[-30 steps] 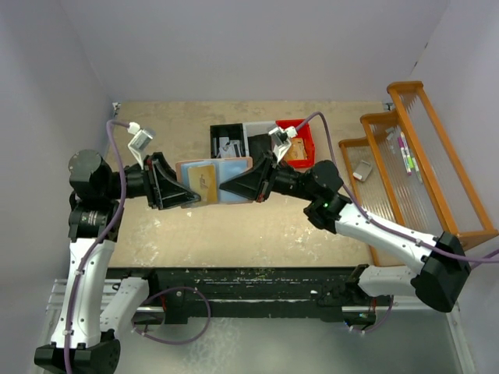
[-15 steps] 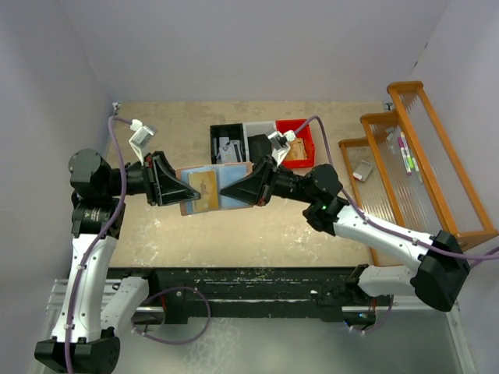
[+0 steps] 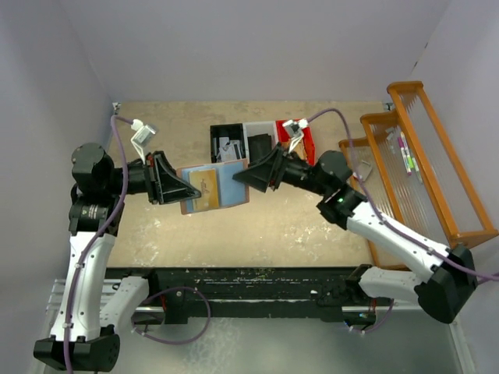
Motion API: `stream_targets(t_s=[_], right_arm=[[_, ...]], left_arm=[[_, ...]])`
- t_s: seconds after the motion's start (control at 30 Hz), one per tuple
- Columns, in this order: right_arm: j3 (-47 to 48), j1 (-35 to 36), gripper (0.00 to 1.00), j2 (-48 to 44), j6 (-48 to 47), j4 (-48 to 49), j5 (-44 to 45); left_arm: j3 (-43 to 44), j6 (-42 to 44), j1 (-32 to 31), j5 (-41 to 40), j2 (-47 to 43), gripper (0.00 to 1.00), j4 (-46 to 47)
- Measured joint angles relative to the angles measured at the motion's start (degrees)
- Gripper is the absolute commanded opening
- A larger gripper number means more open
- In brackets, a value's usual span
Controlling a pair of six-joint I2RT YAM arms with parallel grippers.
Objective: Take the credit cards out of the card holder
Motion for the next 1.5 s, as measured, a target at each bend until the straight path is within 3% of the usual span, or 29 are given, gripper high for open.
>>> stream_targets(t_s=[0.1,0.27,0.43,0.7,0.87,1.3,1.5], right_arm=[[4.17,-2.10,0.67,-3.80,-4.33,-12.48,5.22],[11.65,-2.38,0.63,-10.71,-10.62,-21.88,10.43],[18.43,-1.53,0.58,-10.25,-13.79,-22.08,5.42],[17.75,5.16,0.55,0.15,-14.32,-22.38,0.35],[17.46,6.75,0.50,5.18,-14.49,-23.98,-1.73],[16.46,6.88,0.45,5.60,-14.78,-23.85,-3.52],[16.46,6.88,0.36,6.69,-14.71,-22.93,-5.29]], left_arm=[[1.31,2.91,0.02,-0.81,0.37,0.11,-3.74],[2.36,7.15,0.00,-2.21,0.07,0.10,-8.33],[5.81,15.54,0.00,-7.93,2.43,0.11,-18.36],[6.73,21.11,0.00,-13.14,4.28,0.10,-25.49],[6.73,21.40,0.00,-12.83,4.24,0.10,-26.01],[6.73,20.61,0.00,-8.85,3.58,0.09,-24.85],[6.73,20.13,0.02,-7.89,2.95,0.09,-24.06]])
